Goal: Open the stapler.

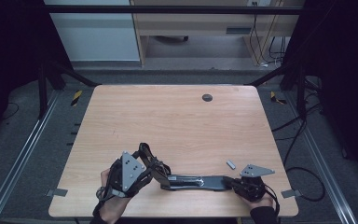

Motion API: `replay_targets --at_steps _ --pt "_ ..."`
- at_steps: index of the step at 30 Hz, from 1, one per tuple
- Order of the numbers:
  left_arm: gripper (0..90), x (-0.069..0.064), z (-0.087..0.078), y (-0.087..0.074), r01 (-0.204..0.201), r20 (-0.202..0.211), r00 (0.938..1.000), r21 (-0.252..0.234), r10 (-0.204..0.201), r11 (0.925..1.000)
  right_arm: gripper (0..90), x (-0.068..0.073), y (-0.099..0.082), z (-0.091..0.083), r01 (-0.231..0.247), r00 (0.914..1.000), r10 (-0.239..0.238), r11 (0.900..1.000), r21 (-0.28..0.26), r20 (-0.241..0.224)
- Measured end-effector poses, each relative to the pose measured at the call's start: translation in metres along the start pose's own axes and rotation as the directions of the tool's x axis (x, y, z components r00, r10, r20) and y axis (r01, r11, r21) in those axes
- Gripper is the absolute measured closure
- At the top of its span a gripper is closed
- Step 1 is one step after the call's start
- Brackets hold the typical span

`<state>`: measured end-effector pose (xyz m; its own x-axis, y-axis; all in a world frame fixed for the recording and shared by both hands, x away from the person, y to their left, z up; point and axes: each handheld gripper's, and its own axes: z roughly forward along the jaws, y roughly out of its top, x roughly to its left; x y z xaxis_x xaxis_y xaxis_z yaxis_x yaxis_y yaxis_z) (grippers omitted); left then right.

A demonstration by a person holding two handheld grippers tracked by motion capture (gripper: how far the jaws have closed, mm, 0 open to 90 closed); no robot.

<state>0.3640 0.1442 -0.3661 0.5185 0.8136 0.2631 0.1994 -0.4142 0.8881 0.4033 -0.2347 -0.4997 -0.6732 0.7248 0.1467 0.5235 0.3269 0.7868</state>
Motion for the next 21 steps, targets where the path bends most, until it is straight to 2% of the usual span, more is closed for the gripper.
replay_targets --at_steps 7,12,21 --pt "50.6 0.008 -0.003 -0.008 0.033 0.001 0.9994 0.002 -0.033 0.9994 90.0 0.000 0.000 0.000 -0.005 1.0000 0.005 1.0000 -0.001 -0.002" --pt "49.7 0.010 -0.004 -0.012 0.037 0.005 0.9993 -0.011 -0.037 0.9993 90.0 0.000 0.000 0.000 -0.003 1.0000 0.003 1.0000 -0.002 -0.003" --pt "48.3 0.015 -0.006 -0.018 0.059 -0.004 0.9983 -0.002 -0.059 0.9983 90.0 0.000 0.000 0.000 -0.011 0.9999 0.011 0.9999 0.000 -0.007"
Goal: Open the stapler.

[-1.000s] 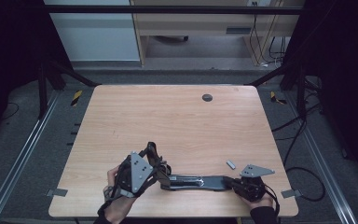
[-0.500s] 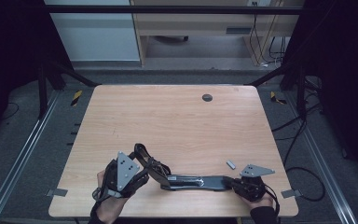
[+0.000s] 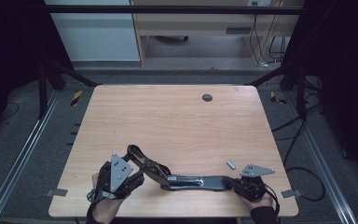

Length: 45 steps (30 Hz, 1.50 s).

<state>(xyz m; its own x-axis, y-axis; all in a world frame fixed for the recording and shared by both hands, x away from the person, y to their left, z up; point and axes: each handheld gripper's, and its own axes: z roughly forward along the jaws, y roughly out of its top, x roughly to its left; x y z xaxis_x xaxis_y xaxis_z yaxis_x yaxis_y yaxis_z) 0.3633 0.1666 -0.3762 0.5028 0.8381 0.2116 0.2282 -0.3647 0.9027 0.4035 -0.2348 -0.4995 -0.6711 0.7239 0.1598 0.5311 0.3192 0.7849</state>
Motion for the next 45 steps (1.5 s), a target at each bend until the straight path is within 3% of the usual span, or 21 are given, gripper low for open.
replay_targets --at_steps 4,22,37,45 --pt "47.9 0.003 0.000 -0.002 0.004 0.000 1.0000 -0.004 -0.004 1.0000 90.0 -0.001 0.000 0.000 0.001 1.0000 -0.001 1.0000 -0.004 -0.001" --pt "45.5 0.019 -0.004 -0.020 0.110 0.019 0.9938 0.017 -0.110 0.9938 90.0 -0.001 0.000 0.000 -0.002 1.0000 0.002 1.0000 -0.002 0.001" --pt "40.2 0.018 -0.005 -0.020 0.058 0.005 0.9983 0.015 -0.058 0.9982 90.0 -0.001 0.000 0.000 0.000 1.0000 0.000 1.0000 -0.004 0.000" --pt "34.6 0.022 -0.010 -0.017 0.041 0.028 0.9987 0.058 -0.043 0.9975 90.0 -0.001 0.000 0.000 0.002 1.0000 -0.002 1.0000 -0.005 0.000"
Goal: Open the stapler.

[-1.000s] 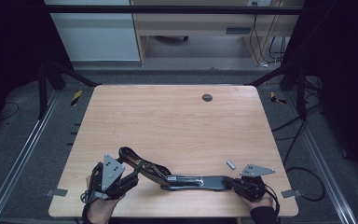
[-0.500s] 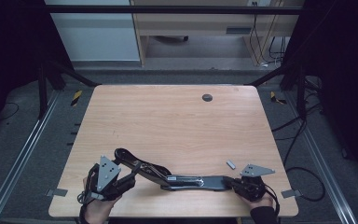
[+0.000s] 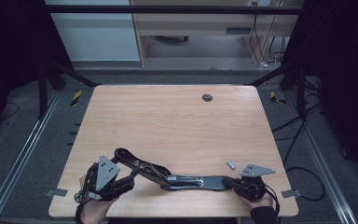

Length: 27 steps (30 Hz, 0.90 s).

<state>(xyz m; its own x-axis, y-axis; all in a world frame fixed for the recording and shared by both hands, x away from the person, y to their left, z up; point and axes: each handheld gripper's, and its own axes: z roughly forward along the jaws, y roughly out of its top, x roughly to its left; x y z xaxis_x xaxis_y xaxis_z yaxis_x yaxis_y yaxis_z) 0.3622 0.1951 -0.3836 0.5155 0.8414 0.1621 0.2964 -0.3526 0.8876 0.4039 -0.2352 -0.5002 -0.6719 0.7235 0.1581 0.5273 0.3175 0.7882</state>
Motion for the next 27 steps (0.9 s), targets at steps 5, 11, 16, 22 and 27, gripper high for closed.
replay_targets --at_steps 5,11,16,22,27 --pt "32.0 -0.001 -0.002 -0.003 -0.018 0.007 0.9998 0.016 0.018 0.9997 90.0 0.000 0.000 0.000 -0.002 1.0000 0.002 1.0000 0.002 0.000" --pt "29.6 0.001 -0.006 -0.012 -0.028 -0.003 0.9996 0.043 0.028 0.9987 90.0 0.000 0.000 0.000 0.004 1.0000 -0.004 1.0000 0.000 0.001" --pt "28.9 0.006 -0.004 -0.026 -0.032 -0.009 0.9994 0.082 0.033 0.9961 89.3 0.000 0.000 0.000 0.004 1.0000 -0.004 1.0000 0.000 -0.001" --pt "27.3 0.012 0.004 -0.039 -0.019 -0.016 0.9997 0.116 0.021 0.9930 87.7 0.001 0.001 0.000 0.013 0.9999 -0.013 0.9999 0.003 0.005" --pt "27.2 0.016 0.011 -0.047 -0.013 -0.021 0.9997 0.142 0.016 0.9898 82.9 0.003 0.002 -0.001 0.020 0.9991 -0.021 0.9997 0.011 0.038"
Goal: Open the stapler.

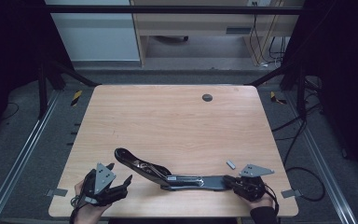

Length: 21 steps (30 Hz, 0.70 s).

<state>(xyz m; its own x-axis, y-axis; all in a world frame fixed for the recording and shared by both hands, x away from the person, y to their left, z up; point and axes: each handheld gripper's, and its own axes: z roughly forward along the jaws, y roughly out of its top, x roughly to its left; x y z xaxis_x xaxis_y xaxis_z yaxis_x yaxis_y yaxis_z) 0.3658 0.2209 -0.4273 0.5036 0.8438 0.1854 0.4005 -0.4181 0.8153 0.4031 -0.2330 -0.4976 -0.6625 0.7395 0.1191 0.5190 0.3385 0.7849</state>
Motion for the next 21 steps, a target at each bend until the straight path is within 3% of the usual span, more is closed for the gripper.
replay_targets --at_steps 15,21 --pt "29.1 0.008 0.024 -0.022 0.032 -0.008 0.9995 0.070 -0.031 0.9970 65.6 0.003 0.008 -0.010 0.006 0.9983 -0.005 0.9995 -0.031 0.058" --pt "29.4 0.015 0.030 -0.027 0.026 -0.040 0.9990 0.092 -0.022 0.9955 63.0 -0.001 0.010 -0.017 0.010 0.9951 -0.006 0.9993 -0.036 0.099"
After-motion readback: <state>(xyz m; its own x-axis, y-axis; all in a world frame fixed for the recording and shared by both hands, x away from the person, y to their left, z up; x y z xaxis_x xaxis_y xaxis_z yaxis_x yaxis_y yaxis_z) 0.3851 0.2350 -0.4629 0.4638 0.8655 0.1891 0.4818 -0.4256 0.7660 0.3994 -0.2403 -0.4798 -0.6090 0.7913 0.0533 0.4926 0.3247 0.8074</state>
